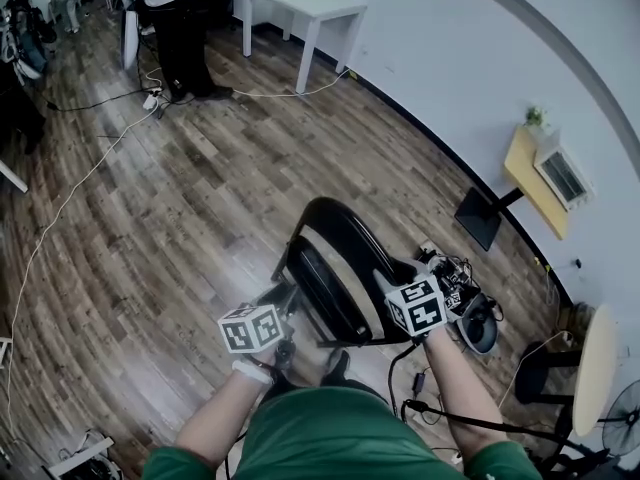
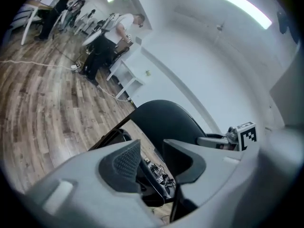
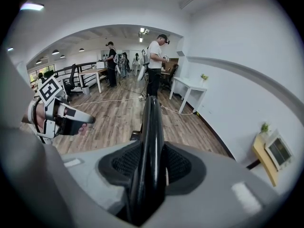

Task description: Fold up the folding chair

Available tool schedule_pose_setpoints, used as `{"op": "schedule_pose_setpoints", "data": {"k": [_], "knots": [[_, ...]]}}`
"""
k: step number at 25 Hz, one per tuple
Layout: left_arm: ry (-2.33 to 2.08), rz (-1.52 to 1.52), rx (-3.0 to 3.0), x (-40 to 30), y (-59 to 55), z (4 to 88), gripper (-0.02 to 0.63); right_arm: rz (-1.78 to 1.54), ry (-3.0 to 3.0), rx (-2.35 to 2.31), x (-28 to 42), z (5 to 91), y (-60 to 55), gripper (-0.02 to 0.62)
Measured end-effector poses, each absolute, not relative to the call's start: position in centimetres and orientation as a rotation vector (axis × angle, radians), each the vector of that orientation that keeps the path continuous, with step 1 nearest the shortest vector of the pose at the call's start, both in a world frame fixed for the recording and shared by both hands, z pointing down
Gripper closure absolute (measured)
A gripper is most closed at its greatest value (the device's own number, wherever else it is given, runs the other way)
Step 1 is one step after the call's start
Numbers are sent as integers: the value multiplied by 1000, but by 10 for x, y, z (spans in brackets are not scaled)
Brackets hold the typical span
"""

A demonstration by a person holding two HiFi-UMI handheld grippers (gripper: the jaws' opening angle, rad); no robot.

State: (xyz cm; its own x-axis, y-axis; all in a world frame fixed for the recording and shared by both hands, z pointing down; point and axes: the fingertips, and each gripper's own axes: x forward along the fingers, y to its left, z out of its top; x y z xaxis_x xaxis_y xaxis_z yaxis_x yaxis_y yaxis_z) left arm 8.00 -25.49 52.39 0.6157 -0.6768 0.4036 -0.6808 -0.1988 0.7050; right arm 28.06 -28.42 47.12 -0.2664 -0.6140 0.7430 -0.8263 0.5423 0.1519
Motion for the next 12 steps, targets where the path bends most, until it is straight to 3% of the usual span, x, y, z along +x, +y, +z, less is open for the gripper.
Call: {"op": "schedule_pose_setpoints", "data": {"k": [5, 12], "knots": [[-1251, 56, 2186, 70, -268, 466, 540, 335, -1988, 1161, 278, 467, -284, 440], [-1396, 67, 2386, 58, -266, 439, 555, 329, -1982, 1168, 278, 468, -282, 440]]}}
